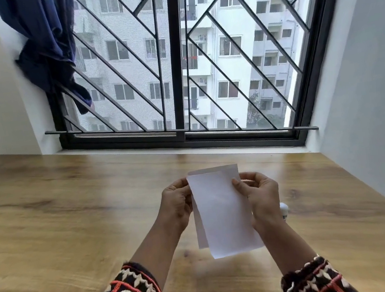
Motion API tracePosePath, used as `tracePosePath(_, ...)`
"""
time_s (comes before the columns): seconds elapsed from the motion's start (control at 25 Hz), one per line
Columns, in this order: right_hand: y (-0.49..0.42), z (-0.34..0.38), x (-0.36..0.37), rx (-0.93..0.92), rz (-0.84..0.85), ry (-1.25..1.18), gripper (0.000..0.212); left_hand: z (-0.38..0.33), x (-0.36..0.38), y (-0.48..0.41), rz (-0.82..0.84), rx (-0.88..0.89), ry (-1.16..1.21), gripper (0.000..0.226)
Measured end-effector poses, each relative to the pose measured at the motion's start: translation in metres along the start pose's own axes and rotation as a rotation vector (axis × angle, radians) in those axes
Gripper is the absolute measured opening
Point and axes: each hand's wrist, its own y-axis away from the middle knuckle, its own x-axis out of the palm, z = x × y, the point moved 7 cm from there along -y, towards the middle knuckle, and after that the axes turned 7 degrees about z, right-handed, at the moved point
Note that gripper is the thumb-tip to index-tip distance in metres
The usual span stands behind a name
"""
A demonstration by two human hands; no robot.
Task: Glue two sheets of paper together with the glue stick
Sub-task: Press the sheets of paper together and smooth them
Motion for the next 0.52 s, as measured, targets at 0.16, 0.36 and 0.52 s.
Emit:
tracePosePath(0.16, -0.0018, 0.0039, -0.0013, -0.023, -0.025, 0.001, 0.037, 0.0006, 0.0014, 0.0006, 0.018, 0.002, 0.011, 0.024)
tracePosePath(0.36, -0.0055, 0.0022, -0.0036, -0.018, -0.027, -0.01, 0.036, 0.0022, 0.0018, 0.0004, 0.013, -0.001, 0.019, 0.02)
tracePosePath(0.52, -0.0091, 0.0018, -0.0049, -0.012, -0.021, 0.031, 0.029, 0.004, 0.0007, 0.0, 0.004, -0.012, 0.024, 0.018)
